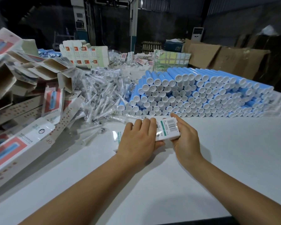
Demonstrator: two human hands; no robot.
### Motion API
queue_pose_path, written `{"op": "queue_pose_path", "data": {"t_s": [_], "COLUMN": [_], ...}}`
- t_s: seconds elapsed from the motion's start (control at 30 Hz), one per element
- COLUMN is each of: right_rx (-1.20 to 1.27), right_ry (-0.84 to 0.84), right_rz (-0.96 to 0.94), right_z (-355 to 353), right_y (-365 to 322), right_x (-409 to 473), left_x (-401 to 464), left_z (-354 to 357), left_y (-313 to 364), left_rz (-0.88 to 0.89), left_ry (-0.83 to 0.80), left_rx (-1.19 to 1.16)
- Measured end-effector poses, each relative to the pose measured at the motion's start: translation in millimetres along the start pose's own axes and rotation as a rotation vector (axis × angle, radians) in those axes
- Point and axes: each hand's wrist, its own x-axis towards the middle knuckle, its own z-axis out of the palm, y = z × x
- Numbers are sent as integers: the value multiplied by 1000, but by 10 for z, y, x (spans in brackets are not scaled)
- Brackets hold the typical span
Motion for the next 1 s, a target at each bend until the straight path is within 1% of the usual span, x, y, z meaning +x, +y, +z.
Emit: {"op": "queue_pose_path", "data": {"t_s": [0.07, 0.13, 0.23, 0.33, 0.43, 0.5, 0.57, 0.63, 0.73, 0.8, 0.9, 1.0], "right_rx": [42, 4, -151, -356, -547, -604, -629, -618, -471, -421, -488, -616], "right_ry": [-39, -76, -58, -28, -8, 10, 17, 10, -35, -17, 43, 63], "right_rz": [10, 12, -12, -108, -240, -285, -300, -288, -166, -120, -165, -256], "right_z": [-10, -17, 2, 32, 43, 35, 28, 27, 25, 16, 16, 30], "right_y": [8, 21, 39, 32, 35, 48, 58, 58, 44, 45, 59, 71], "right_x": [11, 13, -12, -71, -127, -137, -136, -134, -120, -99, -105, -127], "left_x": [1, -3, 2, 30, 38, 32, 28, 34, 32, 24, 40, 41], "left_z": [-7, -5, -17, -2, 15, 38, 41, 34, 24, 0, -1, 41], "left_y": [-18, -37, -51, -65, -56, -33, -31, -45, -62, -65, -67, -31], "left_rz": [-10, -21, -51, -96, -82, -63, -59, -49, -56, -82, -138, -137], "left_ry": [-14, -11, -77, -155, -123, -48, 2, 10, -28, -106, -209, -223], "left_rx": [-14, -34, -45, -73, -53, -40, -33, -25, -48, -71, -78, -27]}}
